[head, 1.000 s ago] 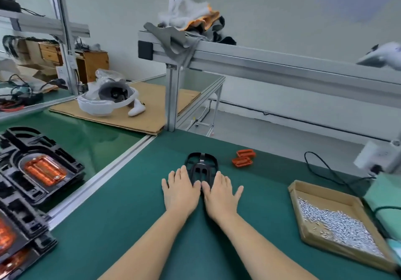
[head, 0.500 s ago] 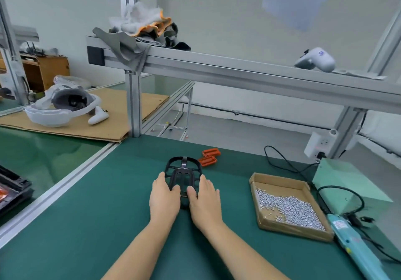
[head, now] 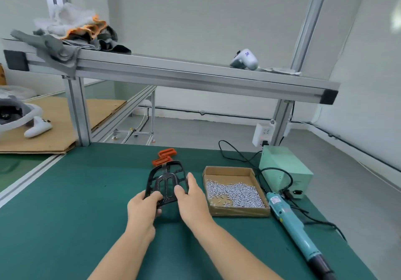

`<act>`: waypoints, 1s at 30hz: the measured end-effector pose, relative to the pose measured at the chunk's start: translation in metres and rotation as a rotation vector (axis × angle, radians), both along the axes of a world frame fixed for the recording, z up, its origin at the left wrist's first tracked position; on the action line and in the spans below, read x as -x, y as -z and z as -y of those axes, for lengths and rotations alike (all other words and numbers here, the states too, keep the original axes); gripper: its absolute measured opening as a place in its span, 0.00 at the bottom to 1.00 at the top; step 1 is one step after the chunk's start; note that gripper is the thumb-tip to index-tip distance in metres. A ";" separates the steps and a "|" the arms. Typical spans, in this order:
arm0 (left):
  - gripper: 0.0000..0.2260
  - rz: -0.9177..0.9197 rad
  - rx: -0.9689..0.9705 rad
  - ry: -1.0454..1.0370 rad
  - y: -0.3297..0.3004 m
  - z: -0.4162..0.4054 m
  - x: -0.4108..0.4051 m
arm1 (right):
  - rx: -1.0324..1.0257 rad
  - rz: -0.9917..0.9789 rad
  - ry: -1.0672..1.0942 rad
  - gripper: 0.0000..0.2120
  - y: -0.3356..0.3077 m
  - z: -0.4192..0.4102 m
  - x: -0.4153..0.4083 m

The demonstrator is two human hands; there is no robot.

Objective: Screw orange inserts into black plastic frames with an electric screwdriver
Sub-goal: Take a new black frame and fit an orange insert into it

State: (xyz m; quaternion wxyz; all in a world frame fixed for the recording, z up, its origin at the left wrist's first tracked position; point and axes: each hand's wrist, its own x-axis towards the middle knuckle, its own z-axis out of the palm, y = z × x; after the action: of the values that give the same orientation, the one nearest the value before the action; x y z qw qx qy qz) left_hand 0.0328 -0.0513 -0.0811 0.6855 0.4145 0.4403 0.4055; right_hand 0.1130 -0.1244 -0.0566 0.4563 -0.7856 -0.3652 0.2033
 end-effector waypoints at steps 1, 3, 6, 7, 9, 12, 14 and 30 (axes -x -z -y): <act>0.08 0.009 0.012 0.008 -0.001 0.005 -0.001 | -0.029 -0.064 0.014 0.28 -0.002 0.003 -0.002; 0.07 0.020 0.033 0.018 -0.001 0.013 -0.002 | -0.084 -0.160 0.044 0.26 -0.006 0.009 -0.006; 0.06 0.051 0.044 0.046 -0.001 0.022 -0.003 | -0.125 -0.305 0.093 0.20 -0.011 0.016 -0.008; 0.05 0.061 0.045 0.058 -0.002 0.026 -0.003 | -0.158 -0.392 0.102 0.15 -0.010 0.017 -0.009; 0.06 0.088 0.045 0.074 -0.001 0.033 -0.004 | -0.248 -0.600 0.118 0.09 -0.011 0.018 -0.008; 0.07 0.110 0.023 0.114 -0.002 0.045 -0.003 | -0.308 -0.704 0.121 0.09 -0.015 0.019 -0.010; 0.08 0.074 -0.024 0.161 -0.002 0.048 -0.001 | -0.307 -0.647 0.075 0.12 -0.021 0.023 -0.011; 0.10 0.015 -0.015 0.223 -0.015 0.020 0.051 | -0.166 0.962 -0.620 0.31 0.009 0.069 -0.009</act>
State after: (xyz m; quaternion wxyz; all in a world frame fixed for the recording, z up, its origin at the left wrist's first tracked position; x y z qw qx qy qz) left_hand -0.0180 -0.0712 -0.0664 0.7264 0.4631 0.3833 0.3331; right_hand 0.1216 -0.1935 -0.0655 0.2179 -0.6074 -0.7595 -0.0818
